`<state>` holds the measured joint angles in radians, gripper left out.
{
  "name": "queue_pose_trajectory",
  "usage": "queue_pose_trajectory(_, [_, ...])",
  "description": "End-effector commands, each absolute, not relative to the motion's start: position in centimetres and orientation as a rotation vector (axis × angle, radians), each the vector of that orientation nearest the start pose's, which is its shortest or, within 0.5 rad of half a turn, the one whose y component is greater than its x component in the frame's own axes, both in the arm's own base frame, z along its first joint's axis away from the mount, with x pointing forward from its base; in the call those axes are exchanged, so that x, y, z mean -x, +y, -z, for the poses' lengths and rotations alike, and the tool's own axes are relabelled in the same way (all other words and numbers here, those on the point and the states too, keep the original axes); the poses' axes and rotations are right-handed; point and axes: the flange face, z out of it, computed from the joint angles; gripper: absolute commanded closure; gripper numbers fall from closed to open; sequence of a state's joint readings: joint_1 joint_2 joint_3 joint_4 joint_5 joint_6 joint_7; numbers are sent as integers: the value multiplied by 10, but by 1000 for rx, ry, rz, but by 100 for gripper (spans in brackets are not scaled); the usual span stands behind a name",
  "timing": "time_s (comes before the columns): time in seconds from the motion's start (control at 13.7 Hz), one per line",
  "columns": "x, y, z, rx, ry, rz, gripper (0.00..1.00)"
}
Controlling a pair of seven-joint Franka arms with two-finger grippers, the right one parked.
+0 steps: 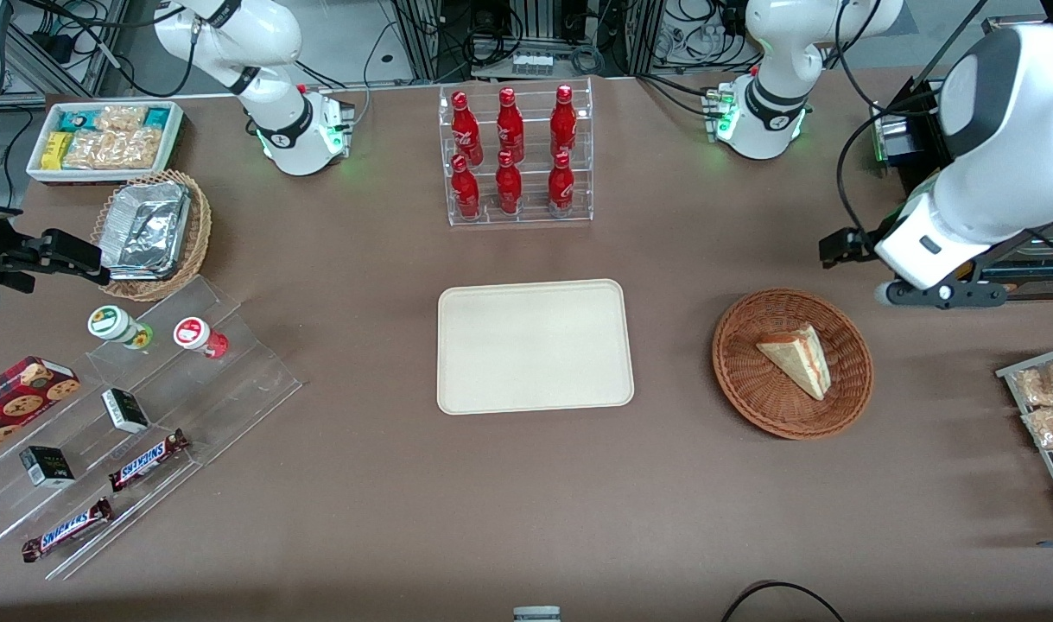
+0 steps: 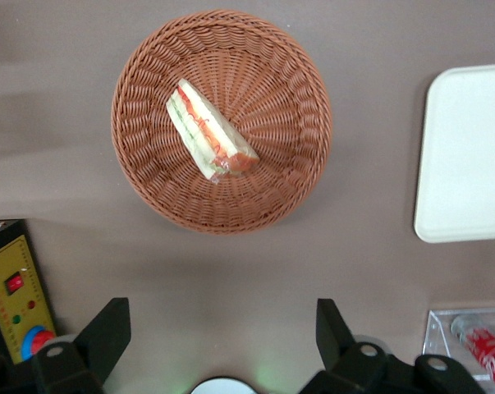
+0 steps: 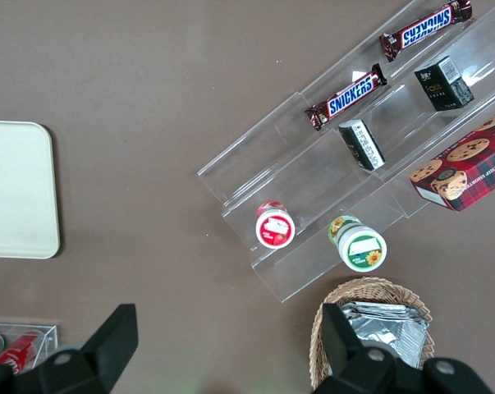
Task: Place sandwich from basket to tray
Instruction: 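Move the left gripper down over the wrapped sandwich in the wicker basket, then lower the left gripper and close it on the sandwich's upright edge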
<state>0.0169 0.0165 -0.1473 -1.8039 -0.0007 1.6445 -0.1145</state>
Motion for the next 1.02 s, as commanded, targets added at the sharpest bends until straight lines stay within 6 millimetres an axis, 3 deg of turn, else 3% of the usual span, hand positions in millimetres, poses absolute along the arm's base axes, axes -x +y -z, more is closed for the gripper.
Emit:
queue_pose_trajectory(0.0, [-538, -64, -479, 3106, -98, -219, 0])
queue_pose_trajectory(0.51, [-537, -48, -398, 3100, -402, -76, 0])
queue_pose_trajectory(0.73, [-545, -48, -377, 3064, -630, -71, 0])
queue_pose_trajectory(0.95, [-552, -48, -359, 3062, -679, -57, 0])
